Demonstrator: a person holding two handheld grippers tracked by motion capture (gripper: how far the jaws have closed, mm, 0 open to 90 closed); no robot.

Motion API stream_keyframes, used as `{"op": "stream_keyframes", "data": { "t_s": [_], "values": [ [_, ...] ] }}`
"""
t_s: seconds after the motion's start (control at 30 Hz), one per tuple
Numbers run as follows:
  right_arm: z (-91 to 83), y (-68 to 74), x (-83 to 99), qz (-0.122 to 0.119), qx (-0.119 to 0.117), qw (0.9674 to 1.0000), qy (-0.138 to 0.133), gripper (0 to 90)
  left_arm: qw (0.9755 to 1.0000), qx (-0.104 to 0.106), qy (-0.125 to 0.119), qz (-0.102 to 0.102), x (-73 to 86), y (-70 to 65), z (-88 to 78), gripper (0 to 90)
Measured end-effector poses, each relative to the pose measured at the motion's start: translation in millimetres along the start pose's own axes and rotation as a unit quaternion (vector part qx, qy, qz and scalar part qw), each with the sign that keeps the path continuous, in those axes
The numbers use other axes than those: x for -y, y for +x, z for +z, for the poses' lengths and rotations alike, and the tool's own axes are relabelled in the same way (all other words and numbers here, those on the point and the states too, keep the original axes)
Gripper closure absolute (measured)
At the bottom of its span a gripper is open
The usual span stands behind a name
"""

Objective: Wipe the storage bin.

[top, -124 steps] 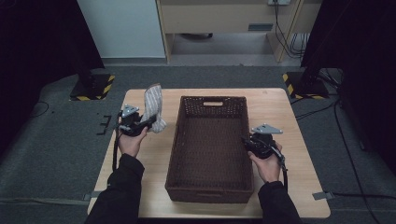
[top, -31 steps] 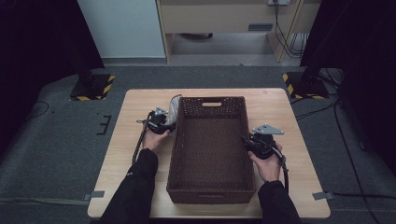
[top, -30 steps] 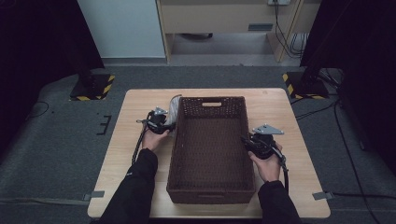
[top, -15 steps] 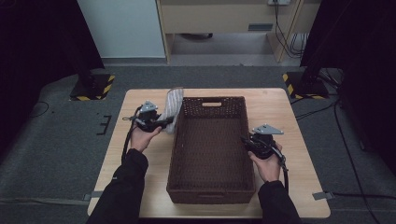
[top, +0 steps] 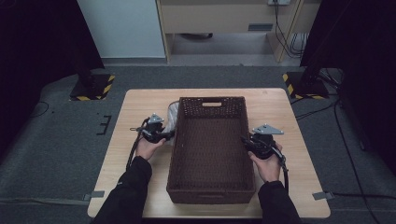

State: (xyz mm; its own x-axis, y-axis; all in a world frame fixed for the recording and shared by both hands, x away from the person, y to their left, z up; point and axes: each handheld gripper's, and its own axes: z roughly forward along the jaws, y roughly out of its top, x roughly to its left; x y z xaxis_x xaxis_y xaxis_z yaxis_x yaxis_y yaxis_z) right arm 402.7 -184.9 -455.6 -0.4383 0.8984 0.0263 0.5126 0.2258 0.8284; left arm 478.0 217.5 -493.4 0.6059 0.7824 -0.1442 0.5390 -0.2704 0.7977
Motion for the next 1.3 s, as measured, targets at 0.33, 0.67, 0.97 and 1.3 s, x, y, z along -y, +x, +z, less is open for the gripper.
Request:
{"op": "stream_keyframes", "data": {
  "t_s": [0.33, 0.67, 0.97, 1.3],
  "values": [
    [-0.1, 0.1, 0.1, 0.001, -0.001, 1.0, 0.0, 68.9, 0.9982, 0.009, -0.055, 0.024, -15.5, -14.1, -36.7, 63.0],
    [0.0, -0.7, 0.7, 0.003, -0.002, 1.0, -0.002, 68.9, 0.9988, 0.002, -0.006, 0.049, 2.0, -21.2, -16.6, 63.0],
    [-0.1, -0.8, 0.9, 0.004, -0.002, 1.0, -0.003, 68.9, 0.9984, -0.006, 0.029, 0.049, 17.3, -20.5, 0.3, 63.0],
    [-0.4, -0.6, 1.0, 0.004, -0.003, 1.0, -0.003, 68.9, 0.9982, 0.01, -0.054, 0.025, 1.6, -15.0, -36.6, 63.2]
  ]
}}
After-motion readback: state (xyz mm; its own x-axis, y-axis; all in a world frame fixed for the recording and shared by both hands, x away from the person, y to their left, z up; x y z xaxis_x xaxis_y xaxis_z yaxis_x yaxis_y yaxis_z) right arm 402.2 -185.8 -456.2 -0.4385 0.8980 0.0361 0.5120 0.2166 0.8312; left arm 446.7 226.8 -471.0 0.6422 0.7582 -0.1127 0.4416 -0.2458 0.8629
